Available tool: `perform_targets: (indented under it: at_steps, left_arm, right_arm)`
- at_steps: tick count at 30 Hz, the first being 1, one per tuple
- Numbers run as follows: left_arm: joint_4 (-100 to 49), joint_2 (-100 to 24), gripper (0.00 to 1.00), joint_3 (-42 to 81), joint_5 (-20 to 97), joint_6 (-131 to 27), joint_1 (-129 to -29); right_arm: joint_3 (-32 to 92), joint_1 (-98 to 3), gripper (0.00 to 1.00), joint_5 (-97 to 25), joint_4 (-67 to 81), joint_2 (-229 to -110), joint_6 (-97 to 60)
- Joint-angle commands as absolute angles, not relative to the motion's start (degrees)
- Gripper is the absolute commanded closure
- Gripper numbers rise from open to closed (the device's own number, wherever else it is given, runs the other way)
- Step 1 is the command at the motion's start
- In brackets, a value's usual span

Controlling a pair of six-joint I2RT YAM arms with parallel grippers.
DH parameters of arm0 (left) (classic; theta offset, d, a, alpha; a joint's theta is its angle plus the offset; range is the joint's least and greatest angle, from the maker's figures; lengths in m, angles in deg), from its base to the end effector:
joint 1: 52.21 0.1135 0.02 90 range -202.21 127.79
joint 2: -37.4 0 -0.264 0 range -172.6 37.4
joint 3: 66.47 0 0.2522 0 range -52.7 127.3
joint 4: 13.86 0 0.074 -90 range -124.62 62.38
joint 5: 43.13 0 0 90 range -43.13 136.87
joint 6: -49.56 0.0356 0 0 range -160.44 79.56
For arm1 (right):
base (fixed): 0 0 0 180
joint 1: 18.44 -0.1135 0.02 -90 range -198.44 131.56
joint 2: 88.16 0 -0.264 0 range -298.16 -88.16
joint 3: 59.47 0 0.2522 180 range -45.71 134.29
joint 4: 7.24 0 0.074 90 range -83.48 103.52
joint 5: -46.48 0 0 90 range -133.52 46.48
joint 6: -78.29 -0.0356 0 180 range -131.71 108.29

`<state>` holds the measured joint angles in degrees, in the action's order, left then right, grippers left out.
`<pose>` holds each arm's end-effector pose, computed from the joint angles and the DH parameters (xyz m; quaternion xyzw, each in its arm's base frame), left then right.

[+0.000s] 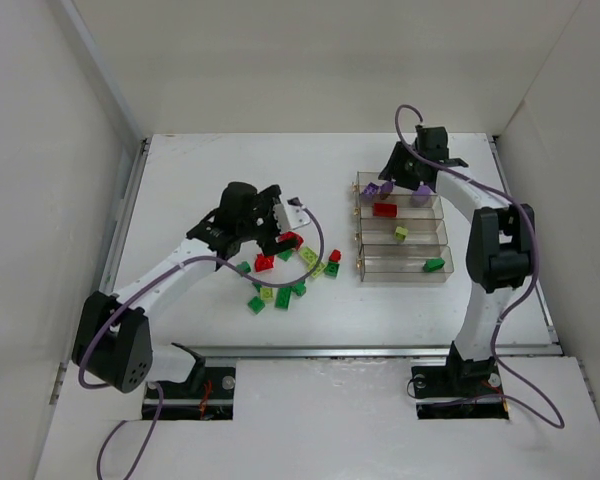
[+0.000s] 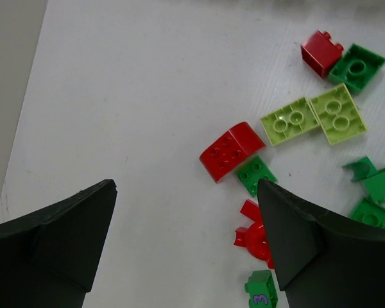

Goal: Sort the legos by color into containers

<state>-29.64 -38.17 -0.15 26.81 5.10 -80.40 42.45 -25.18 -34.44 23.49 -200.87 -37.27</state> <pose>0.2591 -0.1527 0.2832 0.5732 0.6084 -0.0655 0.5450 0.4476 0.0586 0.2375 0.1166 0.9021 0.1832 0.3730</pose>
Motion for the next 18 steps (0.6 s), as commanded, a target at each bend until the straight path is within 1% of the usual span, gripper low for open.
perform_targets:
  at_steps: [1, 3, 4, 5, 6, 9, 12, 15, 16, 17, 18]
  left_arm:
    - [-36.3, -40.6, 0.11, 2.2, 18.7, 19.0, -79.9]
    - [-38.7, -42.7, 0.11, 3.6, 18.2, 23.5, -79.9]
    - [-39.8, -43.5, 0.11, 4.7, 18.2, 29.8, -79.9]
    - [-41.5, -44.4, 0.11, 5.3, 17.6, 33.7, -79.9]
    - [-44.9, -46.3, 0.10, 5.9, 17.1, 37.9, -79.3]
    - [-49.8, -49.3, 0.08, 8.9, 16.5, 50.0, -79.3]
    - [-52.6, -54.8, 0.08, 14.0, 15.1, 53.1, -79.3]
    - [-59.5, -60.7, 0.15, 19.9, 15.0, 59.0, -79.3]
    - [-64.5, -61.9, 0.16, 21.0, 15.0, 61.8, -79.3]
    - [-66.4, -64.1, 0.17, 22.8, 15.0, 65.9, -79.3]
    - [-67.5, -64.9, 0.19, 23.3, 15.0, 66.4, -79.3]
  right_arm:
    - [45.4, -24.3, 0.38, -30.6, 20.4, -202.9, -35.4]
    - [46.1, -23.7, 0.22, -29.4, 21.6, -203.6, -34.7]
    - [46.8, -23.7, 0.08, -28.6, 22.2, -203.6, -33.7]
    - [46.8, -23.7, 0.03, -28.1, 22.2, -202.9, -33.2]
    - [46.2, -23.7, 0.00, -27.0, 21.6, -202.3, -33.2]
    - [44.4, -23.7, 0.00, -25.8, 20.2, -199.4, -31.7]
    - [43.9, -23.7, 0.00, -23.7, 20.2, -197.1, -29.6]
    - [43.9, -23.7, 0.00, -22.4, 20.2, -195.0, -28.2]
    - [43.9, -23.7, 0.00, -22.4, 20.2, -194.4, -28.1]
    - [43.9, -23.7, 0.00, -21.9, 20.7, -194.4, -27.5]
    - [43.9, -23.7, 0.00, -21.9, 20.8, -193.6, -27.0]
